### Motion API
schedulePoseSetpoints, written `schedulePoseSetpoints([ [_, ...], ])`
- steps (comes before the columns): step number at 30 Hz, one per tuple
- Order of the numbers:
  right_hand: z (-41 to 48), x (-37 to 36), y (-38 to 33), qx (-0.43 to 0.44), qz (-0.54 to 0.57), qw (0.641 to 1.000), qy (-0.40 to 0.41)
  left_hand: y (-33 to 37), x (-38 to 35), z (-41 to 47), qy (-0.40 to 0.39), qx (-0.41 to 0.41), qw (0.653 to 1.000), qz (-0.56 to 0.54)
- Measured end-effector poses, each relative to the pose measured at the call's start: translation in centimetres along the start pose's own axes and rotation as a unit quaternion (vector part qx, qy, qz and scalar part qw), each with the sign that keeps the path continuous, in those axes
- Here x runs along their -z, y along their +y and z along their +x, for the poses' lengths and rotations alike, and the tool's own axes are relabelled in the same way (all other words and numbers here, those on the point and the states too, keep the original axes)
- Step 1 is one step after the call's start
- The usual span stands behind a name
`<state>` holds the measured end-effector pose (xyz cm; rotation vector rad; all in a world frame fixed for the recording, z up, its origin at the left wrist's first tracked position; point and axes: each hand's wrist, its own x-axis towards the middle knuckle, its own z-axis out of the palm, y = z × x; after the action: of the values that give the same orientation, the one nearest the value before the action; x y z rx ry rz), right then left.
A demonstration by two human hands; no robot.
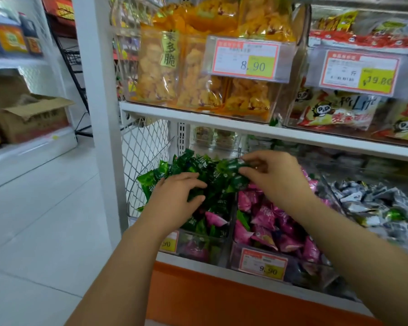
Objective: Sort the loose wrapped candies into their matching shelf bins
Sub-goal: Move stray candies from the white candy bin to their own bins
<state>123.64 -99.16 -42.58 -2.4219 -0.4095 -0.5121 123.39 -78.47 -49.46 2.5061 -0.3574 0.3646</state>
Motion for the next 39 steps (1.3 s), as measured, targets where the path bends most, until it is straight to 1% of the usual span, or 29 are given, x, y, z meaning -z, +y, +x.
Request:
schedulePoseSetpoints([
  [3, 1.6, -3.3, -1.1, 0.048, -0.011, 0.999, 0.004, -0.3, 0.4, -0.4, 0.020, 0.014, 1.000, 0.005],
  [6, 2.9, -5.0, -0.6, 0.052, -0.047, 0.997, -0.022, -0.6, 0.6, -0.7, 0.024, 0.025, 0.999, 0.012],
  [9, 2.5, -4.5, 0.5, 0.048, -0.071, 0.995, -0.056, -0.4, 0.7, -0.8, 0.023, 0.023, 0.999, 0.017],
  [12, 0.6, -2.4, 1.8, 0.058, -0.053, 0.994, -0.079, 0.4, 0.3, -0.9, 0.018, 0.006, 1.000, 0.025],
  [17, -3.0, 1.5, 3.2, 0.063, -0.061, 0.979, -0.186, 2.7, -0.8, -1.0, -0.020, -0.026, 0.999, 0.014],
  [19, -3.8, 1.7, 3.6, 0.069, -0.059, 0.970, -0.226, 3.8, -1.2, -1.2, -0.040, -0.026, 0.999, 0.011],
  [22, -4.5, 0.5, 3.6, 0.079, -0.077, 0.961, -0.255, 4.9, -1.7, -1.5, -0.066, -0.016, 0.998, -0.005],
  [24, -4.6, -0.5, 3.6, 0.090, -0.105, 0.959, -0.249, 5.2, -1.7, -1.7, -0.068, -0.009, 0.998, -0.015],
  [27, -4.3, -1.5, 3.9, 0.099, -0.190, 0.952, -0.220, 5.2, -1.6, -1.8, -0.075, -0.006, 0.997, -0.025],
  [29, -4.1, -1.8, 3.8, 0.094, -0.245, 0.941, -0.215, 5.3, -1.5, -1.8, -0.082, -0.001, 0.996, -0.039],
  [31, -3.8, -1.8, 3.5, 0.092, -0.256, 0.939, -0.212, 5.3, -1.4, -1.7, -0.086, 0.002, 0.995, -0.049],
  [35, -3.9, -1.3, 3.7, 0.092, -0.229, 0.950, -0.190, 5.1, -1.1, -1.5, -0.080, -0.010, 0.995, -0.053],
  [36, -4.1, -1.1, 3.9, 0.081, -0.204, 0.958, -0.184, 5.0, -1.1, -1.5, -0.075, -0.015, 0.996, -0.048],
  [37, -4.2, -0.8, 4.2, 0.061, -0.163, 0.969, -0.175, 4.9, -1.0, -1.4, -0.069, -0.018, 0.997, -0.043],
  [39, -4.4, 0.0, 4.4, 0.003, -0.047, 0.987, -0.152, 4.7, -0.7, -1.2, -0.056, -0.023, 0.997, -0.045],
])
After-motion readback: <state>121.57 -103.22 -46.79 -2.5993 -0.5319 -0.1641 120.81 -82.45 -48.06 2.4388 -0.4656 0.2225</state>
